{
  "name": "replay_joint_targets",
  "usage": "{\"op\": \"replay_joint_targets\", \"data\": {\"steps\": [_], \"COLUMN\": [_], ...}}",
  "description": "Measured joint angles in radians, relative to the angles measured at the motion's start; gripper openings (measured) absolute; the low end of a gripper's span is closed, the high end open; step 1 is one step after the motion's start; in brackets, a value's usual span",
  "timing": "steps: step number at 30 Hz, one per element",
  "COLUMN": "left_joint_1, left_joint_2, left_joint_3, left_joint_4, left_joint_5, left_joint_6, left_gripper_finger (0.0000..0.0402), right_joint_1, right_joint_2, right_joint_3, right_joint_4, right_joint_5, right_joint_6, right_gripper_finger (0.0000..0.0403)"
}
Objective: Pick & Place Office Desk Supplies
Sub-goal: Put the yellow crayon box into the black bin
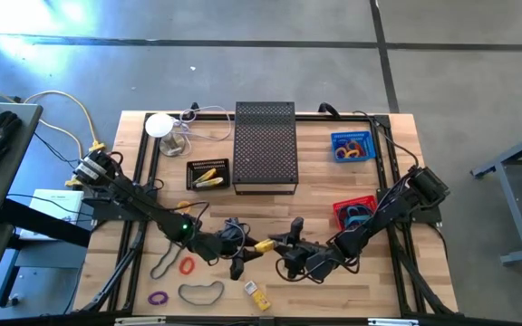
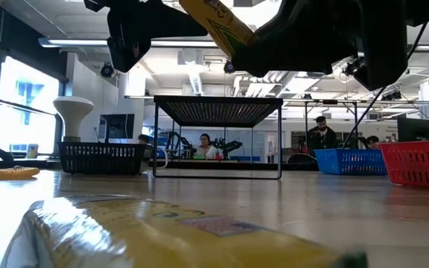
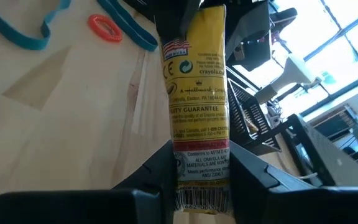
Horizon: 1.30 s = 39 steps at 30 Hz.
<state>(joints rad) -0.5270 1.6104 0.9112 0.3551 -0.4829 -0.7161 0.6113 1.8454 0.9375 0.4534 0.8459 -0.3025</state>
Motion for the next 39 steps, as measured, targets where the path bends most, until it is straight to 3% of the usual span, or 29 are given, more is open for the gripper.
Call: {"op": "replay_joint_targets", "data": {"steps": [15, 27, 35, 39], "left_joint_1": [0.001, 0.0, 0.0, 0.0], "left_joint_2": [0.004, 0.005, 0.005, 0.006], "left_joint_3": [0.0, 0.001, 0.001, 0.001], "left_joint_4": [0.001, -0.005, -0.002, 0.001], "left_joint_5": [-0.014, -0.014, -0.01, -0.006], "left_joint_6": [0.008, 0.005, 0.006, 0.032], "left_gripper_finger": [0.015, 0.0075, 0.0075, 0.0075], "right_joint_1": [0.018, 0.032, 0.037, 0.056], "right_joint_2": [0.0, 0.001, 0.001, 0.001], "right_joint_3": [0.0, 0.0, 0.0, 0.0], "right_joint_4": [0.024, 0.06, 0.076, 0.097], "right_joint_5": [-0.013, -0.036, -0.057, -0.059], "right_joint_6": [0.049, 0.072, 0.199, 0.213], "right_gripper_finger": [0.0104, 0.0105, 0.0107, 0.0128]}}
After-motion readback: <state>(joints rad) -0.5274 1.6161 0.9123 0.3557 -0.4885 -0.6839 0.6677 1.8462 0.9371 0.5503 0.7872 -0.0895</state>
